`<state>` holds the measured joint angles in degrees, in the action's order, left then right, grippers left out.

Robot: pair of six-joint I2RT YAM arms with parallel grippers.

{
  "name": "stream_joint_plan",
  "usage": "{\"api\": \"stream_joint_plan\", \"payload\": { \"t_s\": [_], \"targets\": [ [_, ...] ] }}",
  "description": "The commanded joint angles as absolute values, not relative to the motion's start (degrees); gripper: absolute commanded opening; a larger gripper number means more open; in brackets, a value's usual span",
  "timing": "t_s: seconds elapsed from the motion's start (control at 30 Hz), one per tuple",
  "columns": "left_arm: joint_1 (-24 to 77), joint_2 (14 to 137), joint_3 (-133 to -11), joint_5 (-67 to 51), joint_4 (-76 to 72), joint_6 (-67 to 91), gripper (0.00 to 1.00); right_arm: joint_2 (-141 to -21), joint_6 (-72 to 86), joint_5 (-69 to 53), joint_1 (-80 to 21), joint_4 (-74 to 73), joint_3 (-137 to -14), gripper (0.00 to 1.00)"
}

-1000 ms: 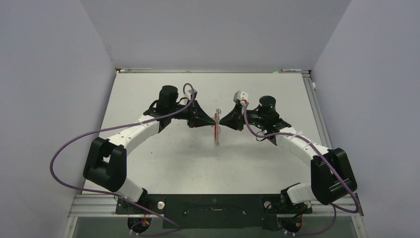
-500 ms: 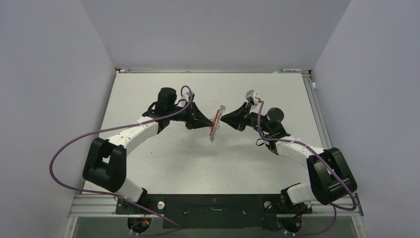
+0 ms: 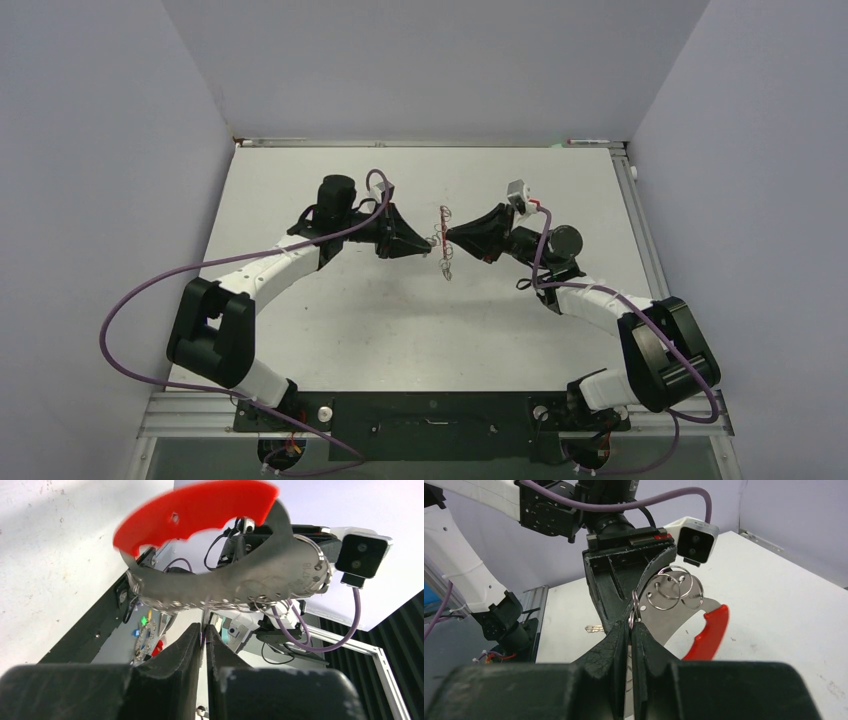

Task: Remove the keys from the keyring

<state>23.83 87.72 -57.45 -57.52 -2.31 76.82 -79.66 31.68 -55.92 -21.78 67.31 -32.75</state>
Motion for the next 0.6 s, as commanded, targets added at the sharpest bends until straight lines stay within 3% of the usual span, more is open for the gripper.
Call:
{"api": "stream_joint_plan", "payload": {
  "t_s": [0.0,0.23,0.27,0.37,0.57],
  "targets": [
    [23.13,86.59,-56.78,-57.91,-4.33,74.1,0.11,-79.54,32.42,-58.15,-21.71,77.34,-33.04,0.05],
    [21.07,84.86,-57.45,-57.66,-5.16,68.47,0.09,-80.0,33.08,-58.05,-21.57,77.53,-33.05,0.05],
    [20.87,84.7,-57.22,-58.29,-6.58,68.09,0.14,-80.06,33.51,-57.97,-21.55,77.62,-33.12,0.05],
    [19.61,83.11,-54.79,-58.75,-13.53,67.16,0.46,-80.1,34.54,-57.3,-21.7,77.79,-33.22,0.05],
    [12.83,78.57,-51.49,-57.04,-24.47,60.75,0.53,-80.65,37.71,-55.9,-21.79,79.78,-32.97,0.05]
  ]
}}
